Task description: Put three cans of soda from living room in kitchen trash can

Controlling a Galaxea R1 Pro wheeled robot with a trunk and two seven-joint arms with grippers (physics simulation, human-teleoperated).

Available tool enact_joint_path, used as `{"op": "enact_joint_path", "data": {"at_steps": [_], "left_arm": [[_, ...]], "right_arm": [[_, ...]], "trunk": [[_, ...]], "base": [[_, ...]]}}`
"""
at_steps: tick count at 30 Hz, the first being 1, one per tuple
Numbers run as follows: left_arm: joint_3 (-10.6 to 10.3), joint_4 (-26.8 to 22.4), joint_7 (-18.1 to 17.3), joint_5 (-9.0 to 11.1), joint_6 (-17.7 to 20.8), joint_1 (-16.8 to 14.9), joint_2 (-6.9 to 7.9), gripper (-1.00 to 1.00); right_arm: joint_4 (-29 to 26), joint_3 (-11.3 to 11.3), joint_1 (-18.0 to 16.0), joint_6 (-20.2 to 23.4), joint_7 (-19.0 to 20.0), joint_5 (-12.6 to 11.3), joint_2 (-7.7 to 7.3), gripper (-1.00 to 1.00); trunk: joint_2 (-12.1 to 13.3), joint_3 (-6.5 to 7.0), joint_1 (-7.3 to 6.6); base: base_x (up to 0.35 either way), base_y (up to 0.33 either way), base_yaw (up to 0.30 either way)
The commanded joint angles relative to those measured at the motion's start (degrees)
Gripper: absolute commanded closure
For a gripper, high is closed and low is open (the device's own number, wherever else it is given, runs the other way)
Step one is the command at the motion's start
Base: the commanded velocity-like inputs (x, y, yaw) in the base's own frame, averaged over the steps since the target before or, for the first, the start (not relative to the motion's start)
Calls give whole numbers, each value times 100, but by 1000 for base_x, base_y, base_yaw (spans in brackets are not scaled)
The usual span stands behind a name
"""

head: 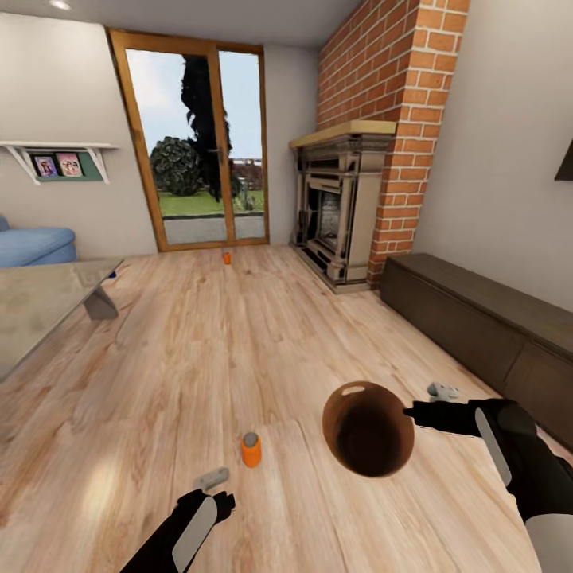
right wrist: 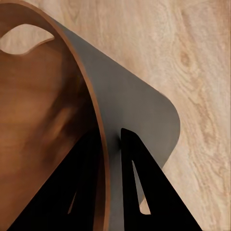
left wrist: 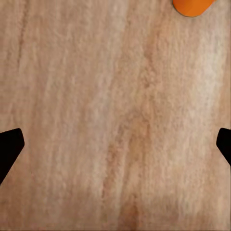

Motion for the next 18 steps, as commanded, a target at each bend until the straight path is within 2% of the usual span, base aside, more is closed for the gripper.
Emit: {"op": "enact_joint_path", "data": {"at_steps": [1, 8, 18], "left_arm": [[-2, 0, 1, 0, 0, 0, 0, -100], [-1, 51, -4, 5, 7, 0, -1, -100], [-1, 79, -5, 7, 9, 0, -8, -100]], "right_arm": [[-4, -4, -3, 14, 6, -79, 0, 100], [-11, -10, -3, 15, 6, -79, 0, 100], [-52, -10, -3, 15, 23, -79, -9, 100]], "trunk": [[0, 1, 0], [0, 1, 0], [0, 1, 0]], "base": [[348, 25, 68], [347, -18, 21], [339, -146, 1]]}}
